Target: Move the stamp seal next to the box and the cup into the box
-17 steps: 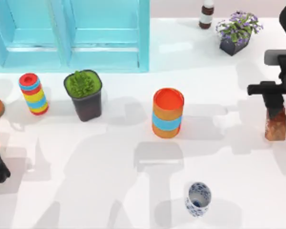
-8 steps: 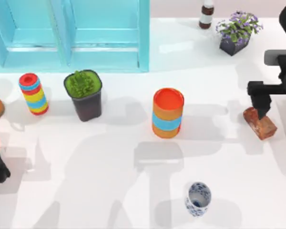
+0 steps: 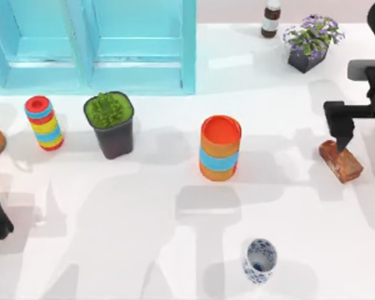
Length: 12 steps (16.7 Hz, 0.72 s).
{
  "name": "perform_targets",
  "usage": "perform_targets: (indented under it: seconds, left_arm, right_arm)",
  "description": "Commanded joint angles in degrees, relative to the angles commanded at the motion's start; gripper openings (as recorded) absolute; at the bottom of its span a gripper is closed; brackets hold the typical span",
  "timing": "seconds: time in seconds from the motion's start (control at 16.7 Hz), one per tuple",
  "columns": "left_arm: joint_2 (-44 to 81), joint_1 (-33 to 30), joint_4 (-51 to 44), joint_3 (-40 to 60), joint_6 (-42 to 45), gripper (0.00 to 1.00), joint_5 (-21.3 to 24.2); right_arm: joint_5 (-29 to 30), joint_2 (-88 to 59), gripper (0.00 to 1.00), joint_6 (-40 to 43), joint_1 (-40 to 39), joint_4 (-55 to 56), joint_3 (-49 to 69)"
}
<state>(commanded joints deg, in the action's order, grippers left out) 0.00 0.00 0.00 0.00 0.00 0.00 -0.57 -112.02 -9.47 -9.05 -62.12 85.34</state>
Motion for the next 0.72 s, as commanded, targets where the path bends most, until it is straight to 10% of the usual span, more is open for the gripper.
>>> perform_targets:
  seconds: [0.72]
  left_arm:
    - [0.0,0.0,0.0,0.0,0.0,1.0,0.0]
  right_arm:
    - [-0.1,1.7,1.0,0.4,0.1,-20.1,18.5]
